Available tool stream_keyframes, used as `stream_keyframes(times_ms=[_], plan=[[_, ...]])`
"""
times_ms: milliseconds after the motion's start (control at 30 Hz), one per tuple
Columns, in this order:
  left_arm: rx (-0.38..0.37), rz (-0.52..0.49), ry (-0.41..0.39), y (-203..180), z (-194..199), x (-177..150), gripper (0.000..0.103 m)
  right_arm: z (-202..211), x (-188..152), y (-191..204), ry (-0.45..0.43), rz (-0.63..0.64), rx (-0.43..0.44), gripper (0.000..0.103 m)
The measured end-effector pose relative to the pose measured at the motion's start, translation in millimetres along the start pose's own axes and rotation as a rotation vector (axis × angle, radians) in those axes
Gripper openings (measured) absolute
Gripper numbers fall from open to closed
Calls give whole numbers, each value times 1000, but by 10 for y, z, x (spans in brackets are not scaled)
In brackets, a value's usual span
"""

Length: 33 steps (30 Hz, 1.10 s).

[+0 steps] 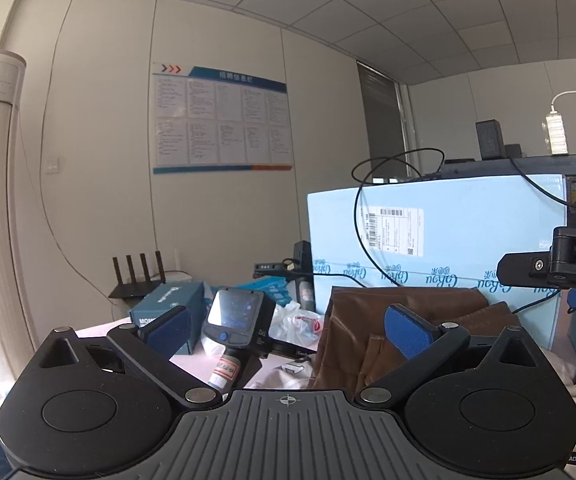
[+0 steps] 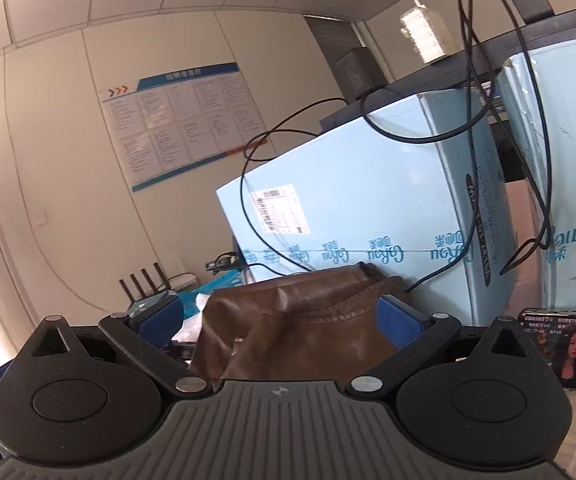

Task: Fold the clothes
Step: 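Carry the folded jacket with both grippers to the white table, then lower the jacket onto the white cloth and open both grippers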

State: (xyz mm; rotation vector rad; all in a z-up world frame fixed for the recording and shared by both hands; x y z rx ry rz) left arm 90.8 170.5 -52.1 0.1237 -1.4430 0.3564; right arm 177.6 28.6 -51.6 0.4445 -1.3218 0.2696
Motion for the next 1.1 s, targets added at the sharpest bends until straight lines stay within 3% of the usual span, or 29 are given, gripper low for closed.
stream_keyframes(times_ms=[100, 200, 400, 500, 800, 1100], plan=[[50, 3, 35, 49, 143, 45, 103, 8, -16, 126, 77, 30, 54, 103], [36, 46, 86, 87, 273, 20, 103, 58, -44, 205, 128, 54, 75, 103], [20, 111, 156, 167, 551, -22, 103, 302, 96, 264, -3, 41, 100, 103], [27, 122, 145, 245, 678, -19, 103, 323, 110, 319, 37, 88, 100, 103], [11, 132, 121, 396, 956, -42, 103, 370, 47, 375, 94, 32, 33, 103], [23, 137, 91, 475, 1072, 11, 103, 492, 27, 343, 165, -7, -119, 103]])
Point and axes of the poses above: each gripper's, at about its wrist camera, not at the fingertips, and z roughly against the way its jaws point, y to its left, x to its top, the point moved 8 cm from there along -z, roughly the way its jaws point, and after that the axes turned 14 degrees about z, right-handed, at the moved point
